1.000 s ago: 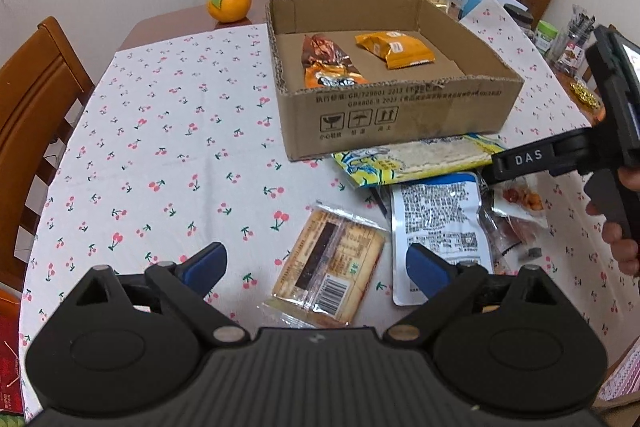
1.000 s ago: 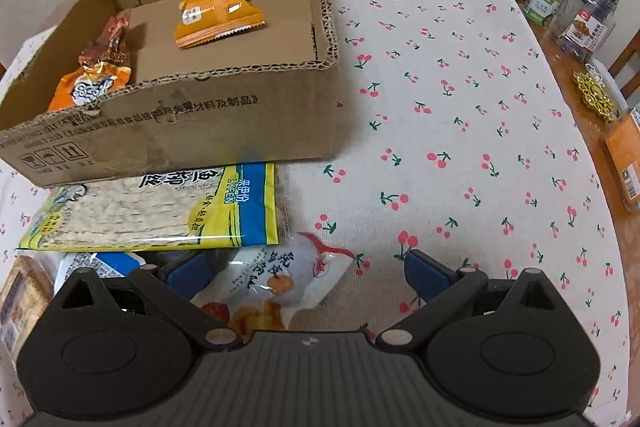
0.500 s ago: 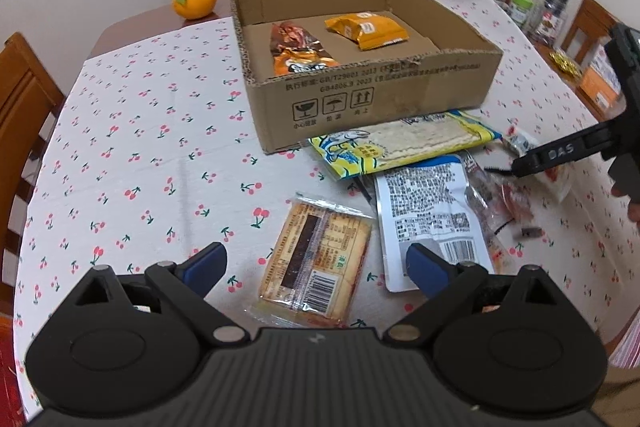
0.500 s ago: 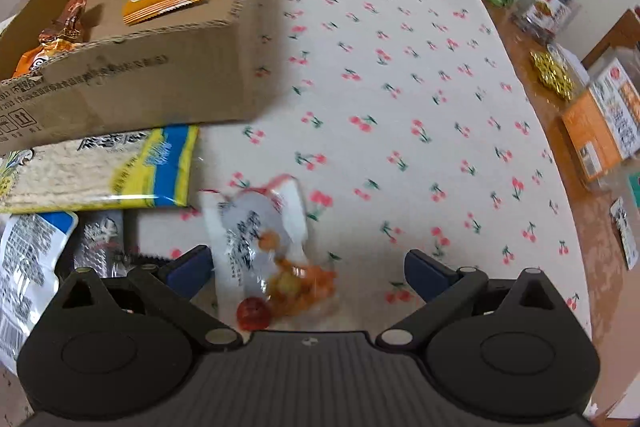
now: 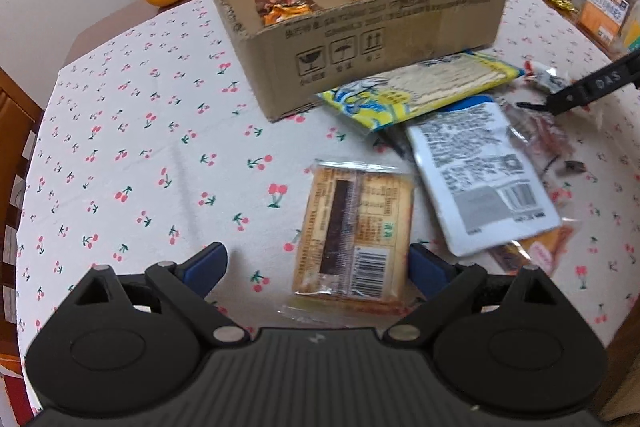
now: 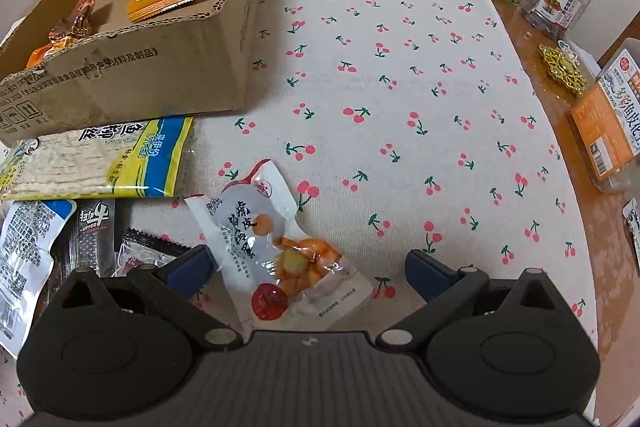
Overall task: Organize snacks
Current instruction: 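Grasp the brown bread packet with the left tool while the right tool grasps the clear dried-fruit bag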
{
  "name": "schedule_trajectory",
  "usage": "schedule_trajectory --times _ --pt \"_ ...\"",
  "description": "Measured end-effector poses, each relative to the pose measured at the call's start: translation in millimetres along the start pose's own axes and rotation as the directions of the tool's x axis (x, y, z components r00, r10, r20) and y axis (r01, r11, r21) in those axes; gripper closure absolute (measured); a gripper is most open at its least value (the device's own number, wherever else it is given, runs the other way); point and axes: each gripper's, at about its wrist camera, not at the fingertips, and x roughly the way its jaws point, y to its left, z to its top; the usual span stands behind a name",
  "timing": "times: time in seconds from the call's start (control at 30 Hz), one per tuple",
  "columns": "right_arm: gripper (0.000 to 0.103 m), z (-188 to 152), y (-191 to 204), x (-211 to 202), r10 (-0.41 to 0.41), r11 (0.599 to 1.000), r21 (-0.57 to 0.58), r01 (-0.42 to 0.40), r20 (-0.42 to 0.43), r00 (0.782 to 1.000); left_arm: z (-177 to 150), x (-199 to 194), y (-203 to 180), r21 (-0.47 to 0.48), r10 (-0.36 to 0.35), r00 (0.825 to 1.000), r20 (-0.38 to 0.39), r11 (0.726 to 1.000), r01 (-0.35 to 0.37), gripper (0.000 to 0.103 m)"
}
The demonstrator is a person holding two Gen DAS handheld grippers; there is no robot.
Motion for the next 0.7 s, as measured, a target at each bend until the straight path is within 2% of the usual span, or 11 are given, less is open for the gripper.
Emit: schedule_trajectory --times 0.17,0.27,0.33,0.4,0.5,0.7 --pt "0.000 -3.3 0.1 -1.1 0.002 1.000 -0.007 -0.002 0.023 1.000 1.8 3.8 5.6 0.006 0.025 1.000 0.010 1.000 -0.026 0.008" --pt "0.000 -5.0 0.3 -1.9 0.004 1.000 -0.013 -0.004 0.035 0.999 3.5 4.1 2.4 0.030 -0.007 1.000 0.022 1.000 0.006 0.014" --pt "0.000 -5.9 0.2 -2.0 0.008 1.000 -0.021 -0.007 0.042 0.999 5.3 3.8 0.5 0.029 -0.031 0.999 0.021 0.999 0.031 0.023" --pt "0.000 -5.7 0.6 -2.0 0.014 0.999 -0.036 -0.012 0.046 0.999 7.9 5.0 0.4 0.012 -0.057 0.998 0.017 0.998 0.057 0.029" --pt "0.000 -4.1 0.2 -1.6 0.034 0.997 -0.076 -0.030 0.051 0.998 7.8 5.2 2.3 -0.037 -0.079 0.997 0.014 0.996 0.079 0.034" --pt "0.000 -0.6 -0.9 -0.1 0.081 0.982 -0.172 -0.071 0.053 0.995 7.8 5.4 2.1 -0.047 -0.073 0.997 0.016 0.996 0.074 0.035"
